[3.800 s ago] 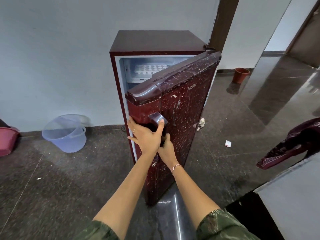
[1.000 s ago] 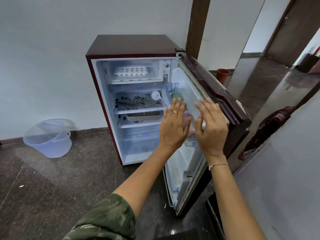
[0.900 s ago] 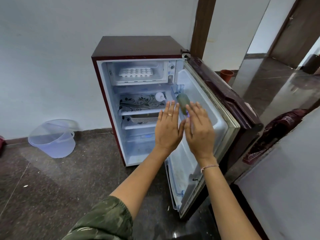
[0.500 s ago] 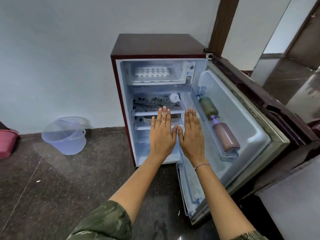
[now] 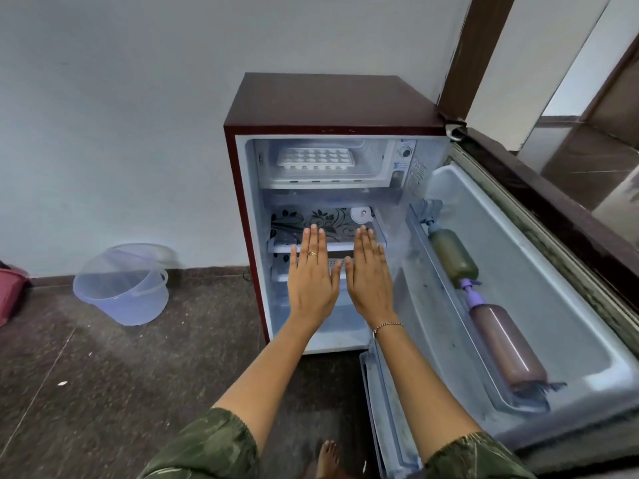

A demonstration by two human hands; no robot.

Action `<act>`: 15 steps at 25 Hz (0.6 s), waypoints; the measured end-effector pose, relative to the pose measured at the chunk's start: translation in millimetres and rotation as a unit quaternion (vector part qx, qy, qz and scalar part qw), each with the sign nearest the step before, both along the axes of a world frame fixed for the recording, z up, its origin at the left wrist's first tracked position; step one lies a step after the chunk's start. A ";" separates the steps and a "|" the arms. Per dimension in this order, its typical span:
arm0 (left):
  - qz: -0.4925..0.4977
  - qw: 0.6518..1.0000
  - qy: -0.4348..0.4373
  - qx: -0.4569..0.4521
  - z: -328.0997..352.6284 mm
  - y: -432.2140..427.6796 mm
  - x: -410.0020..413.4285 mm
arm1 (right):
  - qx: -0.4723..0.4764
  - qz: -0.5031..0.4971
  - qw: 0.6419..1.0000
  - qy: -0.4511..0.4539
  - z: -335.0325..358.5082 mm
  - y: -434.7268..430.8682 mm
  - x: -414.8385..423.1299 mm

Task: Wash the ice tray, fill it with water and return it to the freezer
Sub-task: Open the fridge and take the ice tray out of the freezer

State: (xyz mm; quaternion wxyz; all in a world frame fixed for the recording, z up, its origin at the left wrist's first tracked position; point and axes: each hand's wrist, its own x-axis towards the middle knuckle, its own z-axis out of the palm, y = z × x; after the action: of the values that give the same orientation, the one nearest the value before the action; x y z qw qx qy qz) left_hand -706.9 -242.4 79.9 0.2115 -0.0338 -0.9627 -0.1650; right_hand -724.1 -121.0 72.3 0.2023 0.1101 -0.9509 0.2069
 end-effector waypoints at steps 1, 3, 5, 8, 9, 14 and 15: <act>0.002 1.000 -0.007 -0.003 -3.0 -1.4 -15.9 | -0.002 -0.003 1.000 -0.003 -3.4 -1.1 -16.8; 0.005 1.000 -0.006 -0.012 -6.7 -2.5 -48.6 | -0.016 -0.011 1.000 -0.014 -7.8 -2.6 -50.1; 0.013 1.000 -0.018 -0.001 -8.4 -5.8 -81.3 | -0.032 -0.013 0.999 -0.022 -10.5 -3.3 -80.1; 0.030 0.999 -0.022 0.008 -9.9 -5.0 -121.9 | -0.042 -0.016 0.999 -0.018 -12.2 -0.7 -123.4; 0.033 0.999 -0.025 0.021 -10.2 -5.4 -133.6 | -0.058 -0.019 0.998 -0.022 -11.6 -0.2 -136.9; 0.065 0.991 -0.015 0.114 -5.2 -18.8 -195.0 | -0.136 -0.026 0.990 -0.024 -7.4 -1.6 -200.0; 0.071 0.987 -0.015 0.146 -2.2 -23.2 -208.9 | -0.151 -0.030 0.988 -0.026 -6.3 -1.8 -213.5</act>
State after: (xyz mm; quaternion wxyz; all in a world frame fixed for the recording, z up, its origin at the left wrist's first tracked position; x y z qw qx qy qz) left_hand -915.8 -265.6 77.7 0.2111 0.0689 -0.9311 -0.2892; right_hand -937.5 -122.8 66.1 0.1982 0.0443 -0.9163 0.3452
